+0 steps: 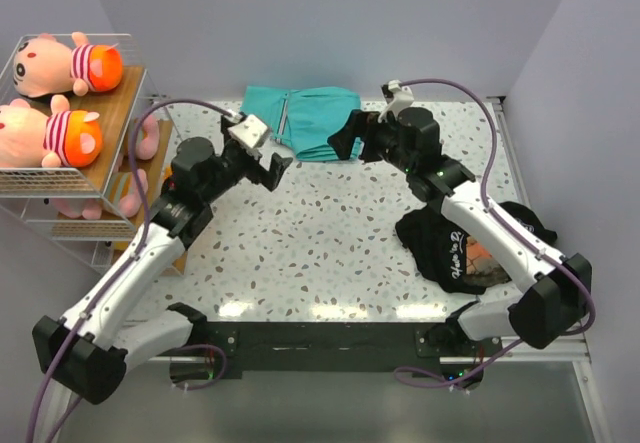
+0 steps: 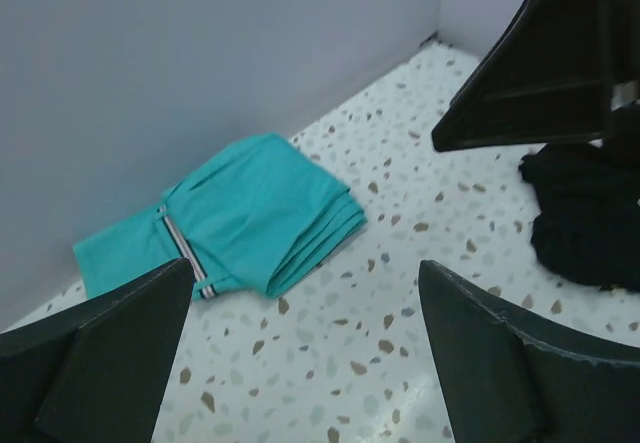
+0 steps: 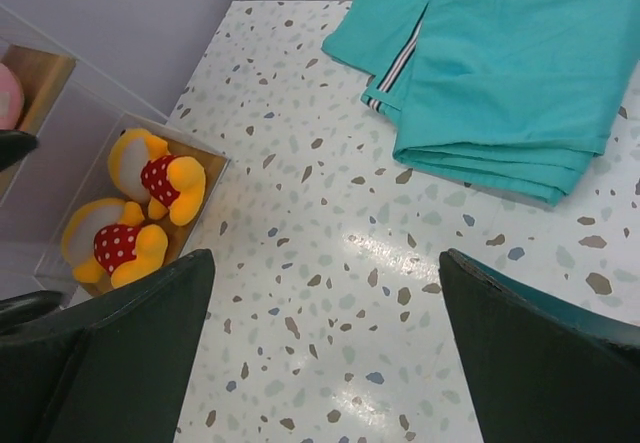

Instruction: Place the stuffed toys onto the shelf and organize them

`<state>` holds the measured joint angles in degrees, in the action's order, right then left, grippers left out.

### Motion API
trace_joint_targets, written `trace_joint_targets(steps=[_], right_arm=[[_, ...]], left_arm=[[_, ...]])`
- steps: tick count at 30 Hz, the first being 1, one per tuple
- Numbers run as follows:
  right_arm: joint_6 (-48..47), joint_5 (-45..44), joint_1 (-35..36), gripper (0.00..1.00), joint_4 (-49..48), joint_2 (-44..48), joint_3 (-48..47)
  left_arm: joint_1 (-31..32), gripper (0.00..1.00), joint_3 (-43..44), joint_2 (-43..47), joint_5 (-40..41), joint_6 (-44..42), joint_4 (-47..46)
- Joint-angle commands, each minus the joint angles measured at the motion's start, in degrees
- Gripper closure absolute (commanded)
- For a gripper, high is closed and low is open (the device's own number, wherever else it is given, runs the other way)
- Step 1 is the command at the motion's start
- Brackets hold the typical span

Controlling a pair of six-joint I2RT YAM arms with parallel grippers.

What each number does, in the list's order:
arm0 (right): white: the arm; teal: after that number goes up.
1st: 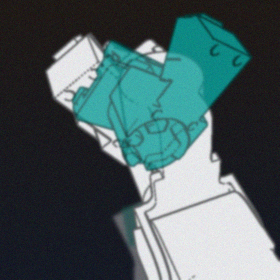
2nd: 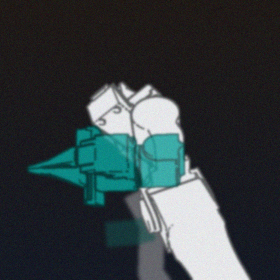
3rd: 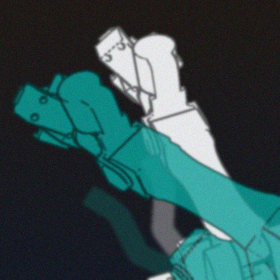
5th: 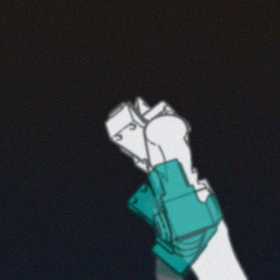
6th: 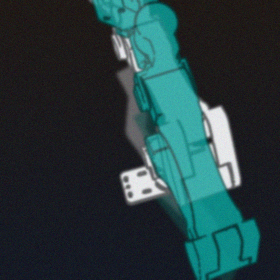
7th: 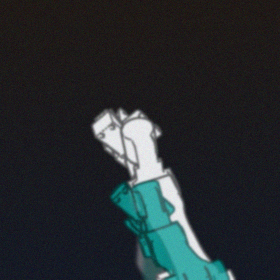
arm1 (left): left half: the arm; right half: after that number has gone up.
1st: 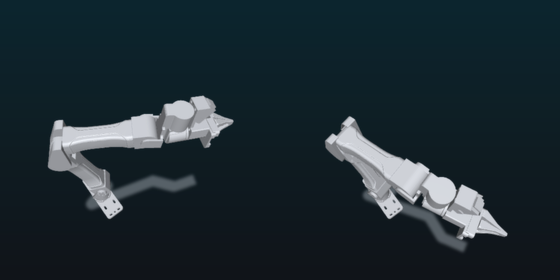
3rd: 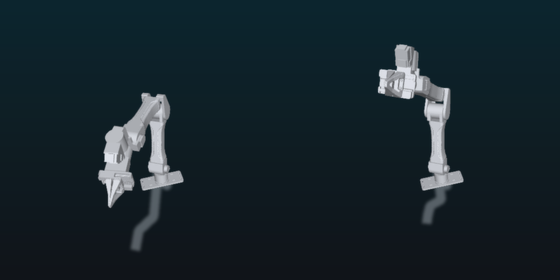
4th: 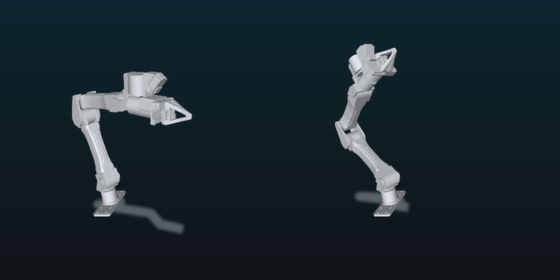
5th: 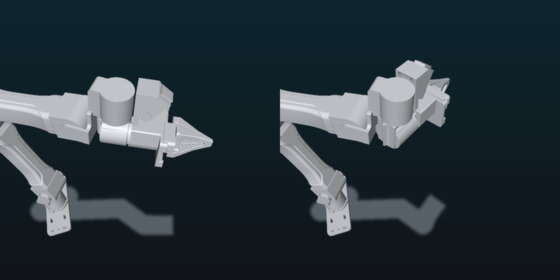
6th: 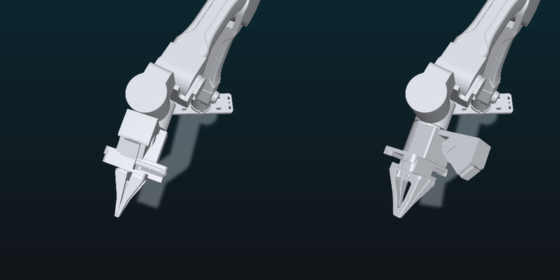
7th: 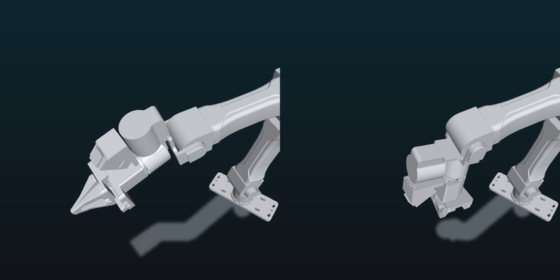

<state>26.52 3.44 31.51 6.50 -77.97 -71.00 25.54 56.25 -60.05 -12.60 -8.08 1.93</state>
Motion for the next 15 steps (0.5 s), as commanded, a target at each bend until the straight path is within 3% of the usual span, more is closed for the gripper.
trace_joint_targets(steps=[1,5,9,15], right_arm=[[-1.03,-0.81,0.22,0.01,2.03,4.14,-1.07],[-1.65,-1.16,0.31,0.01,7.01,5.9,-2.12],[-1.74,-0.02,0.13,0.01,6.08,8.71,0.94],[-1.12,1.31,0.22,0.01,4.04,11.26,3.76]], left_arm=[[0.04,0.0,-6.84,8.18,-7.17,11.85,-20.52],[-0.05,0.0,-12.65,13.2,2.22,23.34,-25.75],[-0.05,0.0,-12.57,14.0,-4.44,23.72,-23.91],[-0.05,0.0,-13.35,14.08,-4.01,24.51,-22.24]])
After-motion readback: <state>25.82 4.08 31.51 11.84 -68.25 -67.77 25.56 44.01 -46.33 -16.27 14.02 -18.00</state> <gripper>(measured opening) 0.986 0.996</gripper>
